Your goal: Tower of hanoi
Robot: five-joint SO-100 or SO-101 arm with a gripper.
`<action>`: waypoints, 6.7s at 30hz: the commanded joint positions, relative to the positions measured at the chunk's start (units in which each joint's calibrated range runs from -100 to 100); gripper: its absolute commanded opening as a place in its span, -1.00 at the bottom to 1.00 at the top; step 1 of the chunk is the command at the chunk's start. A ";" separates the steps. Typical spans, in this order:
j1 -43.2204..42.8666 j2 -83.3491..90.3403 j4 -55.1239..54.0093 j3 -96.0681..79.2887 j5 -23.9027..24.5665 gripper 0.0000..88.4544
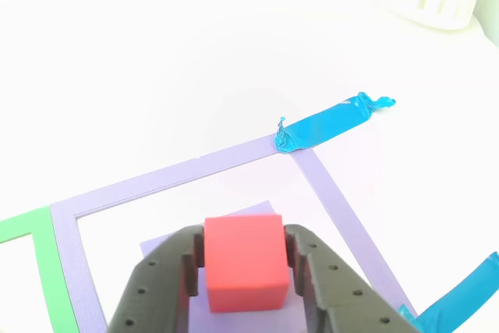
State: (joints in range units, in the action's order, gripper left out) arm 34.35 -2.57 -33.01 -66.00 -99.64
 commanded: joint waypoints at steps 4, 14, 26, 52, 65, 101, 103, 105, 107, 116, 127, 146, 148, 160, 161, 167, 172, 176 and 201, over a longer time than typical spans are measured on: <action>0.74 0.60 -1.40 -0.36 -0.36 -0.55; -1.17 13.76 13.09 2.28 -0.36 -0.57; -4.05 40.65 71.47 22.55 -0.36 -0.97; -35.21 47.19 132.77 78.28 -0.36 -0.97; -48.25 50.17 132.61 73.82 -0.36 -0.97; -53.24 49.69 40.78 -11.27 -0.36 -0.30; -53.24 47.10 34.39 -14.09 -0.36 -0.30; -52.85 44.04 28.48 -16.63 -0.36 -0.30; -52.47 40.32 22.57 -18.36 -0.36 -0.30; -50.84 23.69 1.03 -21.63 -0.36 -0.29; -54.00 8.83 -12.74 -19.09 -0.36 -0.29; -56.78 -13.61 -22.62 -4.54 -0.36 -0.32; -57.17 -14.66 -22.62 -3.63 -0.36 -0.32; -60.62 -17.97 -22.62 -0.63 -0.36 -0.38; -60.62 -18.05 -22.62 -0.54 -0.36 -0.40; -60.04 -17.89 -22.37 -0.72 -0.36 -0.55; -60.04 -17.73 -22.37 -0.91 -0.36 -0.74; -60.23 -17.41 -22.37 -1.09 -0.36 -0.87; -49.40 46.05 49.93 -0.63 -0.36 -0.96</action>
State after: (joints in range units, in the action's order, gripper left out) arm -19.13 28.83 -0.60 -69.19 -100.00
